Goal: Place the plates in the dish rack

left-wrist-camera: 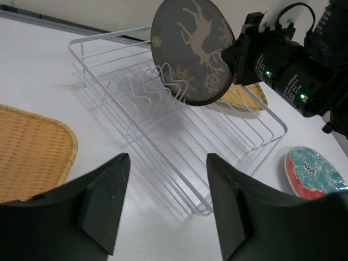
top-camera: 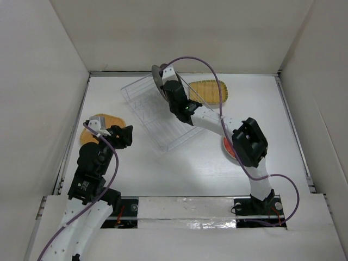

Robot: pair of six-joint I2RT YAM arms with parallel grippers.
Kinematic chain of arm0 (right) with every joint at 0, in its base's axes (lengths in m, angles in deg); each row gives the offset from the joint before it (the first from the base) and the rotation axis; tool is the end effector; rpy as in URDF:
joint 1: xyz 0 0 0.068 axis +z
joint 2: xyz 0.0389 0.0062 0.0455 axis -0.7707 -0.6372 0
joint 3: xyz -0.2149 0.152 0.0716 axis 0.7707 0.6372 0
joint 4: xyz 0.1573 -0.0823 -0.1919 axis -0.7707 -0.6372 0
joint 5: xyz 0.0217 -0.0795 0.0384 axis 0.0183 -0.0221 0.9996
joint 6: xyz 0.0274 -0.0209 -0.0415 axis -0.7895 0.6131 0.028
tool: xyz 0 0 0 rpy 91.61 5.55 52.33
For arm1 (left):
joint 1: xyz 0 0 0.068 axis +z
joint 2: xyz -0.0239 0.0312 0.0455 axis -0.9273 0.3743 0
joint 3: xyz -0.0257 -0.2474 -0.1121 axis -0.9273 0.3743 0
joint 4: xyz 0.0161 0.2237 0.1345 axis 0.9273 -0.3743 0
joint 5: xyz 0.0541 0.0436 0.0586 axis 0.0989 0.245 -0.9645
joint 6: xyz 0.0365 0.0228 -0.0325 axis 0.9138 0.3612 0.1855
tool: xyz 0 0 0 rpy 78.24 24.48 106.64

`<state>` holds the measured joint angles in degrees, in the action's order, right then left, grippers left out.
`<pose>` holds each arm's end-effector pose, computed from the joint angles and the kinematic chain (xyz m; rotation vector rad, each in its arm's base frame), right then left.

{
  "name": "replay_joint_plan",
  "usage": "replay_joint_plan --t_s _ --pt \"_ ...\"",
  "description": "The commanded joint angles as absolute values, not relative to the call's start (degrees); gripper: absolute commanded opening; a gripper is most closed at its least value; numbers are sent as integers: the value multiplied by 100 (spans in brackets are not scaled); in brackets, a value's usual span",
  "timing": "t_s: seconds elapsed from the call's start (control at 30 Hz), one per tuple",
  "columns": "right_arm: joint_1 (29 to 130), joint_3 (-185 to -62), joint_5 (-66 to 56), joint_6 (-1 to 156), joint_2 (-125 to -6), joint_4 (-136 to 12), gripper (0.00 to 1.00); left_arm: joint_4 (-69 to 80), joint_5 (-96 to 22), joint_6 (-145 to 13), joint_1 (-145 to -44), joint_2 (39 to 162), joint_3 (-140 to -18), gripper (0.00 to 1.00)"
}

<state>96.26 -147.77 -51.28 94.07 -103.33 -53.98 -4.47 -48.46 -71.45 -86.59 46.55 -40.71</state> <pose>0.3638 0.3428 0.3021 -0.3532 1.6881 -0.1344 0.1043 -0.0330 0.3315 -0.0286 1.5008 -0.4682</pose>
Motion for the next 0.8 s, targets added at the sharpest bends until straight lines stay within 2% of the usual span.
replay_joint_plan --t_s 0.0,0.07,0.13,0.2,0.23,0.27,0.3,0.33,0.37,0.4,0.47,0.57,0.6,0.63,0.7,0.77 --pt "9664 -14795 -5152 8946 -10204 -4382 0 -320 -5130 -7466 -8630 4928 -4173 53" --pt "9664 -14655 -5047 8805 -10186 -4408 0 -364 -5218 -7721 -8630 5130 -4209 46" --pt "9664 -14523 -4950 8516 -10099 -4470 1 -355 -5262 -8072 -8630 5341 -4253 43" --pt "9664 -14409 -4853 8419 -9994 -4523 8 -373 -5262 -8240 -8630 5508 -4279 39" --pt "9604 -14338 -4783 8218 -9932 -4532 14 -416 -5305 -8459 -8630 5692 -4305 34" --pt "9551 -14285 -4669 8059 -9827 -4566 26 -469 -5323 -8574 -8630 5772 -4332 30" --pt "9550 -14258 -4598 7953 -9774 -4636 31 -478 -5350 -8679 -8630 5860 -4341 24" --pt "9463 -14249 -4528 7839 -9730 -4802 36 -478 -5393 -8680 -8630 6008 -4332 24" --pt "9393 -14215 -4345 7751 -9660 -4848 49 -496 -5577 -9063 -8630 6062 -4323 4" --pt "9392 -14162 -4265 7585 -9494 -4857 55 -478 -5683 -9180 -8630 6106 -4271 0" --pt "9339 -13916 -4011 7469 -9265 -4831 68 -470 -5964 -9548 -8630 6221 -4218 0" --pt "9339 -13372 -3633 7302 -8659 -4638 81 -330 -6201 -9927 -8630 6414 -4007 0" --pt "9339 -13214 -3527 7258 -8474 -4567 83 -329 -6289 -10137 -8578 6493 -3902 5" --pt "9339 -13073 -3430 7232 -8142 -4497 85 -346 -6482 -10244 -8577 6650 -3858 17" --pt "9339 -12712 -3184 7179 -7806 -4461 86 -338 -6589 -10463 -8245 6791 -3744 26" --pt "9287 -12501 -2842 7161 -7331 -4426 86 -250 -6423 -10587 -7885 6880 -3638 44"
